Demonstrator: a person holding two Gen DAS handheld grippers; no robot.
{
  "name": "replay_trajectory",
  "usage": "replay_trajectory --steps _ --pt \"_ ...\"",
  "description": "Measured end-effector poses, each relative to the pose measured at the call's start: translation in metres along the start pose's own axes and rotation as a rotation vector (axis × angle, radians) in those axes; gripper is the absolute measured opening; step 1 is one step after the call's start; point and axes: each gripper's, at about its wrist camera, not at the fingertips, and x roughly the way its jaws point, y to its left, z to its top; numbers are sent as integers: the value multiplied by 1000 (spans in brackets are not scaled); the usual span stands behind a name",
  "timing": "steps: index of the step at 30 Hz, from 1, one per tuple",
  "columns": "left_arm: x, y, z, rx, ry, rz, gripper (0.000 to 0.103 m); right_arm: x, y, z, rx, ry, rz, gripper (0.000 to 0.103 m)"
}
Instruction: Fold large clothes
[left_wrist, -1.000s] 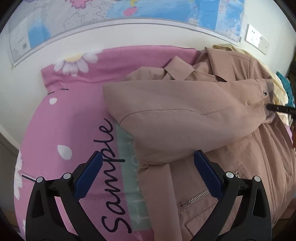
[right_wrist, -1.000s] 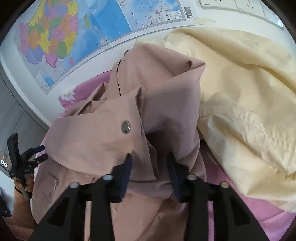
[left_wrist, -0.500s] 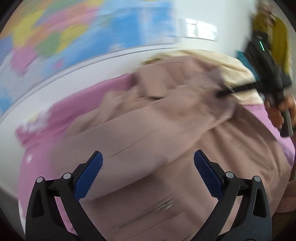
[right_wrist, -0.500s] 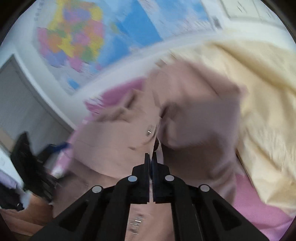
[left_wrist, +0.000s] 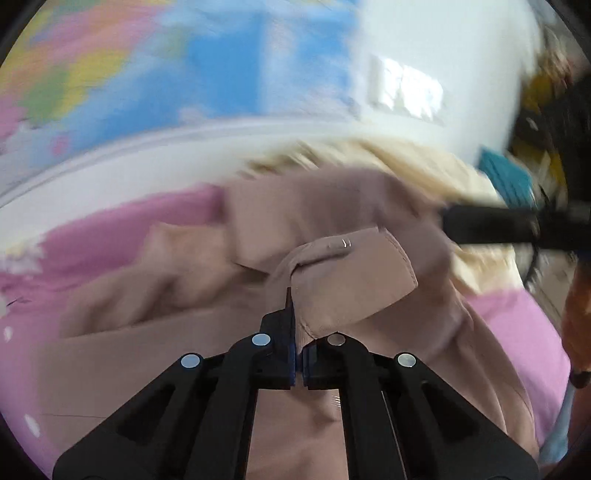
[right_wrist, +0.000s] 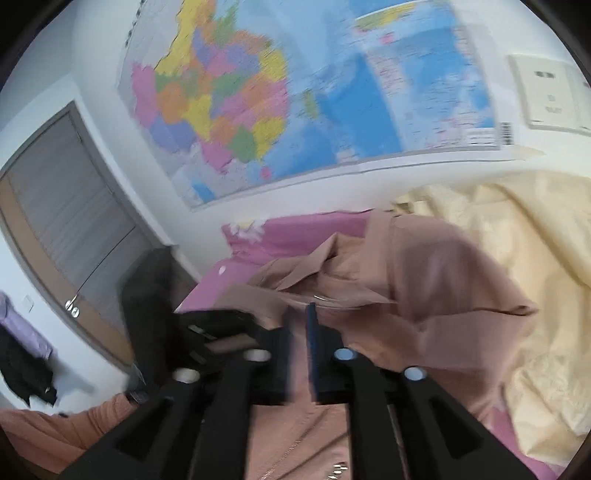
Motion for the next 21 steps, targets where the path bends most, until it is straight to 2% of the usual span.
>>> replay_trajectory --steps 1,2,3,5,7,9,11,12,14,16,17,18,19,20,21 --pt "-11 12 2 -33 -25 -4 2 0 -5 -4 -11 -1 -49 48" --pt "-22 22 4 -54 -51 0 2 2 -7 -8 -24 10 -95 53" --pt "-37 33 7 -79 -86 19 2 10 -10 -14 -52 51 -139 53" --pt "-63 51 13 -117 -140 55 2 30 -9 -27 -92 128 -166 53" --pt "-87 70 21 -153 -189 95 2 60 5 -43 -211 209 -239 55" --pt "-104 86 27 -180 -212 116 2 85 19 -53 -314 254 -254 64" --pt "-120 101 32 -196 -233 138 2 113 36 -61 -421 282 -273 65" --pt "-126 107 33 -200 -243 156 2 124 42 -65 -469 293 -292 70" --pt "-142 118 36 -203 -263 190 2 141 49 -67 -524 302 -329 70" --pt "-157 128 39 -221 -283 210 2 157 55 -70 -549 324 -304 70" --pt "-165 132 39 -227 -292 215 2 164 56 -70 -559 330 -310 65" --pt "-171 136 40 -234 -302 221 2 171 56 -69 -554 347 -298 37" --pt "-176 140 42 -236 -313 230 2 176 55 -66 -524 366 -255 15" --pt "-182 143 44 -238 -322 244 3 176 55 -62 -502 364 -243 4" --pt "-186 146 45 -239 -329 248 3 176 58 -56 -487 345 -235 4"
